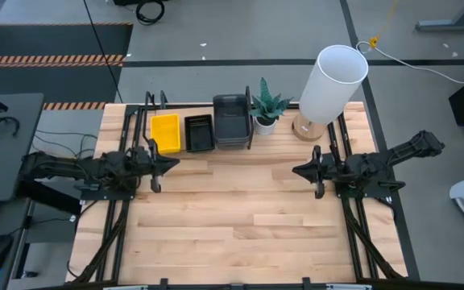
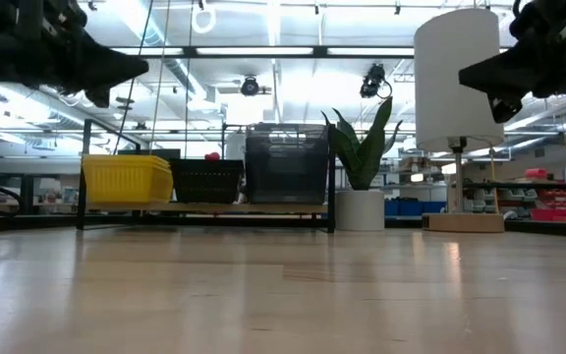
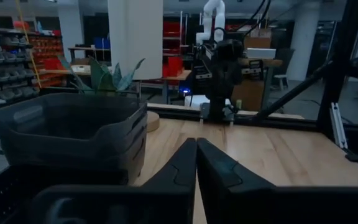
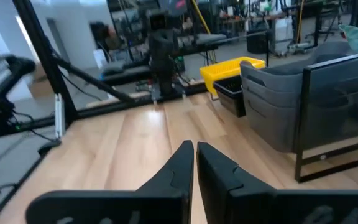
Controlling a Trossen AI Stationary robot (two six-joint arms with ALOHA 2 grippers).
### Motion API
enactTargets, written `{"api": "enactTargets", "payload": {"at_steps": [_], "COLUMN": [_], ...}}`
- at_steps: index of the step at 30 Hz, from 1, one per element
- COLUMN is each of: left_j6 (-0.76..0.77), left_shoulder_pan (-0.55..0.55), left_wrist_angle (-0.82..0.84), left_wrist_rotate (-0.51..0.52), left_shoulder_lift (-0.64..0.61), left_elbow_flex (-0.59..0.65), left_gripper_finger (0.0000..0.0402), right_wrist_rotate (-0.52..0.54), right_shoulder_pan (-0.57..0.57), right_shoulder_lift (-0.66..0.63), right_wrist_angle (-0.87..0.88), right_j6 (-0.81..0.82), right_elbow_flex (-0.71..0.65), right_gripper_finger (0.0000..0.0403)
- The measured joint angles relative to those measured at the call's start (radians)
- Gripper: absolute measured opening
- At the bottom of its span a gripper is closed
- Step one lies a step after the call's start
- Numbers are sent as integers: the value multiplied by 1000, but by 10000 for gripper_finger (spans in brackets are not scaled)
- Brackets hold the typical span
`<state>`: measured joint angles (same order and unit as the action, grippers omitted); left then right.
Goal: Stack baskets on shelf by color
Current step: Return to Home Position
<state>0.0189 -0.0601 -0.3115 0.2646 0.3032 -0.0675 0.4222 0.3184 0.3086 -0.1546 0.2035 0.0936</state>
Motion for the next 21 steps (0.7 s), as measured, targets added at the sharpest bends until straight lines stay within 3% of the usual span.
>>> {"api": "enactTargets", "payload": {"at_steps": [4, 14, 21], "left_j6": [-5, -121, -40], "left_shoulder_pan": [0, -7, -6], "left_wrist_angle": [-80, -101, -65], "left_wrist_rotate": [1, -42, -41], "left_shoulder_lift": [-3, -3, -3], "left_elbow_flex": [52, 59, 59], "left_gripper_finger": [11, 10, 16], "right_wrist_rotate": [-41, -9, 22], "right_shoulder_pan": [-32, -123, -134], "right_shoulder_lift": [-43, -54, -54], "right_wrist_angle": [-105, -77, -77], "right_j6": [28, 119, 137], "right_elbow_flex": [-82, -87, -87], "right_gripper_finger": [16, 11, 19]}}
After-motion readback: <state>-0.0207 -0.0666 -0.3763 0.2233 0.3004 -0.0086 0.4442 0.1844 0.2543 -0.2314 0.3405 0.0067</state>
